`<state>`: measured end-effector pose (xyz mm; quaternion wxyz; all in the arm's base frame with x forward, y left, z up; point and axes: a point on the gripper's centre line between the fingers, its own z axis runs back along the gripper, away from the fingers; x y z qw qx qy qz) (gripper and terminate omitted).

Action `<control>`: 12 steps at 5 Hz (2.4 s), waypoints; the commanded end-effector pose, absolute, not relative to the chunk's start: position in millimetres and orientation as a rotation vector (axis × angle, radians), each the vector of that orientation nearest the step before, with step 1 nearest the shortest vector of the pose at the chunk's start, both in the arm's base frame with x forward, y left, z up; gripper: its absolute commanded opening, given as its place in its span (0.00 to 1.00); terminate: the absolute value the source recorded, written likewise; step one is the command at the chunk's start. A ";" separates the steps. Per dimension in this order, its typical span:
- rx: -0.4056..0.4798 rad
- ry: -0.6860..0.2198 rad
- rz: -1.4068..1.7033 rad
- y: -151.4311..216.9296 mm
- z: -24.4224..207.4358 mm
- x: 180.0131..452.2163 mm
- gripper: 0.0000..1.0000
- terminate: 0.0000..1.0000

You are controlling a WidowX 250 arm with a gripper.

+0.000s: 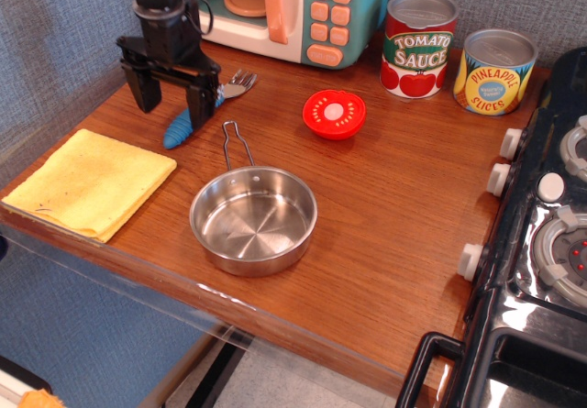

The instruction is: Move the fork to the right of the pot.

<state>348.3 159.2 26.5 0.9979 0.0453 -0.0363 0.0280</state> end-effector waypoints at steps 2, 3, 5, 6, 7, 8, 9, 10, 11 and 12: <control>0.124 -0.009 0.069 160.8 6.4 357.6 0.00 0.00; 0.131 0.006 0.067 155.3 2.4 359.4 0.00 0.00; 0.099 -0.079 0.220 152.7 34.5 340.3 0.00 0.00; 0.101 -0.226 0.365 159.8 81.5 317.7 0.00 0.00; 0.157 -0.341 0.383 158.6 130.6 302.5 0.00 0.00; 0.159 -0.428 0.434 153.8 159.4 290.3 0.00 0.00; 0.059 -0.449 0.389 119.2 168.1 286.4 0.00 0.00; -0.063 -0.399 0.321 72.5 166.4 284.4 0.00 0.00; -0.116 -0.302 0.258 23.9 158.7 285.4 0.00 0.00; -0.095 -0.228 0.236 -26.1 139.5 291.4 0.00 0.00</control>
